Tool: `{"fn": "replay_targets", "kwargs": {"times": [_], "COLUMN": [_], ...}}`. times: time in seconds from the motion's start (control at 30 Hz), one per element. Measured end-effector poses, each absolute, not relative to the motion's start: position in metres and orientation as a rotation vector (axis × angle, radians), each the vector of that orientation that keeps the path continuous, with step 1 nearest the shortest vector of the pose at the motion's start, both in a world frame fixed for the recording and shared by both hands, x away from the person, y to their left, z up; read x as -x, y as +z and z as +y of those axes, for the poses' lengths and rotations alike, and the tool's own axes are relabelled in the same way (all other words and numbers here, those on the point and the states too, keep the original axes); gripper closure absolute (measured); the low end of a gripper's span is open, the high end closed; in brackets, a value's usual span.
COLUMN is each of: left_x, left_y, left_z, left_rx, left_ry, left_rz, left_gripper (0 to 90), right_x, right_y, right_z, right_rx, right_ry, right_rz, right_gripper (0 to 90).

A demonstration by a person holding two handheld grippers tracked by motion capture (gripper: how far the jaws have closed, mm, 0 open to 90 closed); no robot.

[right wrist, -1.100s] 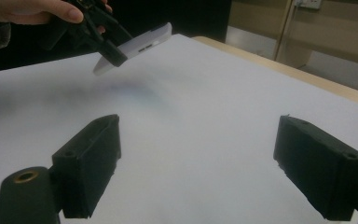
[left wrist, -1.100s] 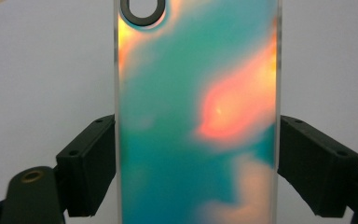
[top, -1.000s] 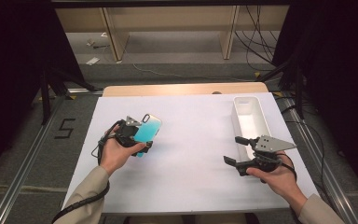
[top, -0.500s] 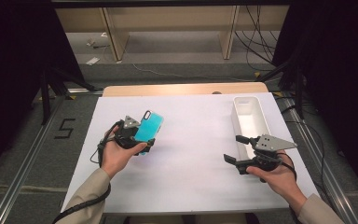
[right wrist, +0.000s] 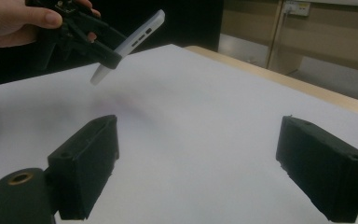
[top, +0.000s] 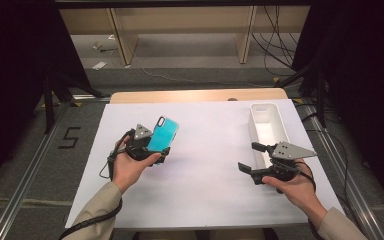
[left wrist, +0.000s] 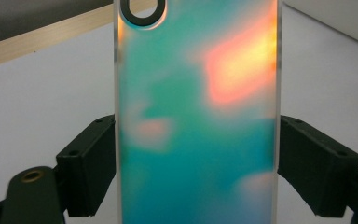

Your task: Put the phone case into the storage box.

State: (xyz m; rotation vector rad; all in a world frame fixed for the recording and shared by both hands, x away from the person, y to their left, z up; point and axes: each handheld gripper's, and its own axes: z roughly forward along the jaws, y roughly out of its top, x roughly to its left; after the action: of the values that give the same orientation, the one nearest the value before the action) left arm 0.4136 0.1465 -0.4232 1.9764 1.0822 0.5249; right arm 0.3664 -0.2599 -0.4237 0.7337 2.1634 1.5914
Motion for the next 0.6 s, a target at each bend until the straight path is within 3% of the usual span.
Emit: {"fn": "replay_targets", "kwargs": {"times": [0.6], "left_x": [-0.407], "left_y": [-0.424], "left_z": [0.131], "left_rx": [-1.982], "left_ry": [0.520], "left_rz": [1.038], "left_gripper": [17.1], "right_x": [-0.377], "right_y": [-0.416], "right_z": [-0.247], "right_rx": [-0.781], "right_ry": [1.632], "right_rz": [2.139], "right_gripper": [11.4]}}
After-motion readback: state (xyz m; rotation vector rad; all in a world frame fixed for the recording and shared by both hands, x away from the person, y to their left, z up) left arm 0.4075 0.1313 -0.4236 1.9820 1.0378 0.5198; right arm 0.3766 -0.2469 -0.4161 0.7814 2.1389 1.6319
